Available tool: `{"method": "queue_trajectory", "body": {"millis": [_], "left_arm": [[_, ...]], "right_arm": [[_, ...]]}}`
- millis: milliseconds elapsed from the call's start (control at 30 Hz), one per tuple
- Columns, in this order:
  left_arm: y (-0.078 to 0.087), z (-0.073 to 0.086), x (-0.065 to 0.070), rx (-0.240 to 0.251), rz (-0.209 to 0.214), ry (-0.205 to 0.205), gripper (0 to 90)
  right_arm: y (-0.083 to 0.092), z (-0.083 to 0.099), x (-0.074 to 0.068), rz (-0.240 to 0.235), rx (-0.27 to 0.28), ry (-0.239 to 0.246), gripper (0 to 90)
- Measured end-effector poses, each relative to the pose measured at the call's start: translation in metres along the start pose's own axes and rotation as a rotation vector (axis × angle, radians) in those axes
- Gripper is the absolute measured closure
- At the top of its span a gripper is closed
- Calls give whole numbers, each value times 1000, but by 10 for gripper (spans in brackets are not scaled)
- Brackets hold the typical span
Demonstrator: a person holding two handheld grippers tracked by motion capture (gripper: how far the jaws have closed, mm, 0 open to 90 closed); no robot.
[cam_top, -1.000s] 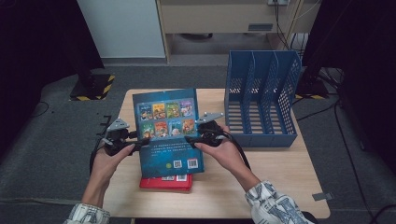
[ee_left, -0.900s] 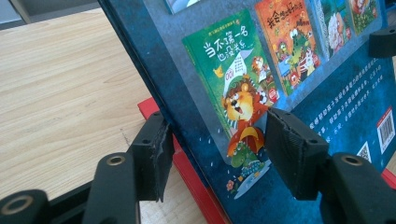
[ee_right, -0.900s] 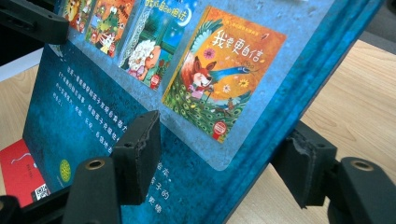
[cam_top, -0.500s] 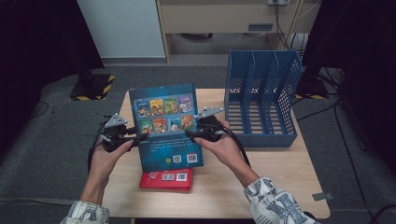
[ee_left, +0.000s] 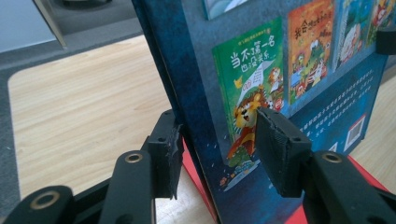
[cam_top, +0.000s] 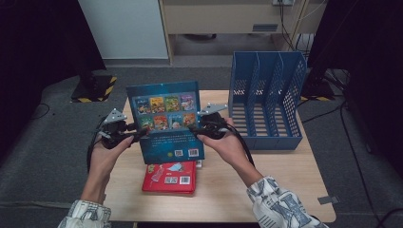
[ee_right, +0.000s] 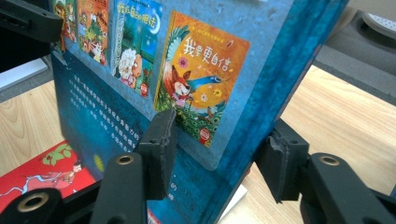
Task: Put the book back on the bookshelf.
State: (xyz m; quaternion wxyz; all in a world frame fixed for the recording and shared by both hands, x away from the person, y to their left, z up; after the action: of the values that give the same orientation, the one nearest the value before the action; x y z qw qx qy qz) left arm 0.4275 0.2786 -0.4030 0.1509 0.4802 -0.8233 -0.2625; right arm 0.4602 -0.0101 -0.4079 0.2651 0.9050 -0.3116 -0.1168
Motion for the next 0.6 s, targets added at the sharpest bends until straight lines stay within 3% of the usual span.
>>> {"method": "queue_trajectory", "body": {"millis": [367,600], "left_arm": [[3,-7,-1,15,-19,3,532],[4,-13,-1,17,-45,-25,531]], "right_arm": [[1,-10,1,4,24,0,517],[1,-16,3,11,27,-1,525]]}}
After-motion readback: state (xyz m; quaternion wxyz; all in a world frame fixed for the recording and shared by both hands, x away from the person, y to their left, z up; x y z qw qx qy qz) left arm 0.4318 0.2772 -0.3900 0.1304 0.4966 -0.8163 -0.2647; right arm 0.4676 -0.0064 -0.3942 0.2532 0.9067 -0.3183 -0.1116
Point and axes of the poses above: each handheld gripper's, and its own axes: y roughly backward along the jaws, z roughly out of its underside, x roughly to its right, the point moved 3 cm from there along -y, roughly forward along the jaws, and after that the axes turned 4 degrees about -z, right-handed, at the moved point
